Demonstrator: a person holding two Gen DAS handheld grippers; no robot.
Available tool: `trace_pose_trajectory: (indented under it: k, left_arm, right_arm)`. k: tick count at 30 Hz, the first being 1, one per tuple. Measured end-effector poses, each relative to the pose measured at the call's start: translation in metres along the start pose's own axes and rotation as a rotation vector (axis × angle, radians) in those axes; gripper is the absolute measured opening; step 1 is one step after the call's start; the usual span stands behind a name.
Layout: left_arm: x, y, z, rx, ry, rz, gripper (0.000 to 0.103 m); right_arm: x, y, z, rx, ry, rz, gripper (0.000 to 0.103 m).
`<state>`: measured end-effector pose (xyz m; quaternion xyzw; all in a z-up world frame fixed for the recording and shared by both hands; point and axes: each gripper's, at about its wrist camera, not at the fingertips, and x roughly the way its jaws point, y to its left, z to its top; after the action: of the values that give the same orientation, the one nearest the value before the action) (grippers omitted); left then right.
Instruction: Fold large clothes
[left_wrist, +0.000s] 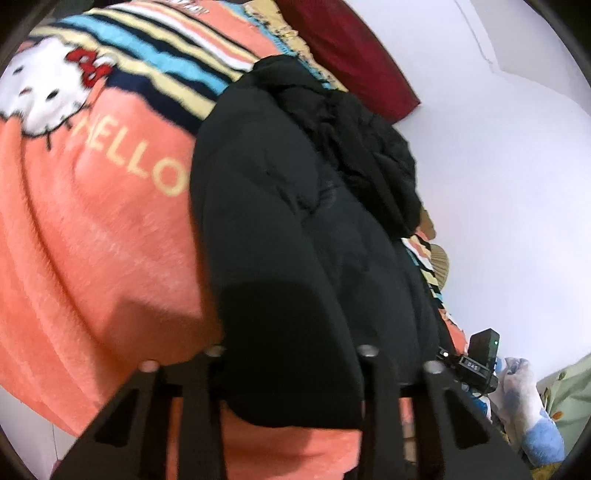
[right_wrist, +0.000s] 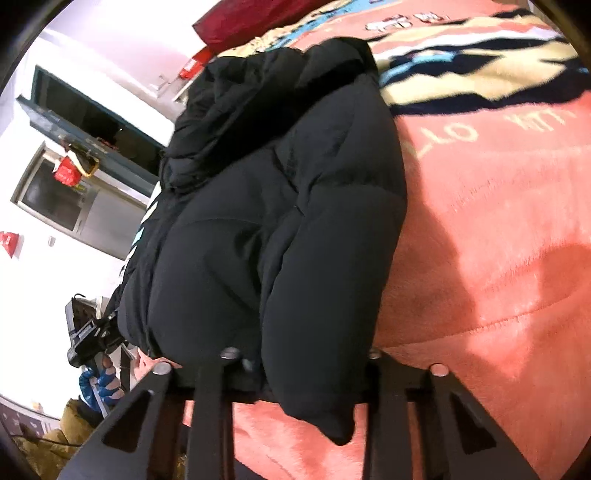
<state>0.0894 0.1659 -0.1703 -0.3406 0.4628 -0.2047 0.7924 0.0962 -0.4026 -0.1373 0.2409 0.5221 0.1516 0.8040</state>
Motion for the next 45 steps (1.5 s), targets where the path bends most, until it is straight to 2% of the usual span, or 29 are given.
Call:
trace_pose_trajectory:
  k: [4, 11, 18, 22, 25, 29, 34, 40, 45]
  left_arm:
    - [-0.005, -0.019, 0.011, 0.034, -0.027, -0.035, 0.018]
    - [-0.027, -0.054, 0.054, 0.063, -0.119, -0.162, 0.016]
    - [-0.028, -0.075, 0.132, -0.030, -0.205, -0.331, 0.016]
    - [-0.010, -0.082, 0.180, -0.096, -0.222, -0.369, 0.016]
    - [0.007, -0.090, 0.218, -0.096, -0.238, -0.341, 0.016]
    - [0.040, -0.102, 0.277, -0.068, -0.254, -0.228, 0.016]
    - [0.088, -0.105, 0.330, -0.019, -0.250, -0.098, 0.020]
    - [0.169, -0.064, 0.371, -0.091, -0.190, -0.028, 0.027]
    - [0.207, -0.028, 0.371, -0.133, -0.161, -0.039, 0.029]
  right_arm:
    - [-0.012, 0.007, 0.005, -0.006, -0.054, 0.034, 0.018]
    - [-0.046, 0.013, 0.032, 0.048, -0.186, 0.160, 0.017]
    - [-0.063, 0.017, 0.103, 0.176, -0.307, 0.308, 0.018]
    - [-0.054, 0.012, 0.157, 0.291, -0.348, 0.383, 0.018]
    - [-0.043, 0.013, 0.192, 0.333, -0.379, 0.352, 0.019]
    - [-0.018, 0.020, 0.246, 0.333, -0.408, 0.270, 0.020]
    - [0.026, 0.018, 0.307, 0.306, -0.427, 0.167, 0.022]
    - [0.088, 0.004, 0.342, 0.263, -0.377, 0.031, 0.022]
    - [0.118, -0.008, 0.350, 0.255, -0.367, 0.036, 0.022]
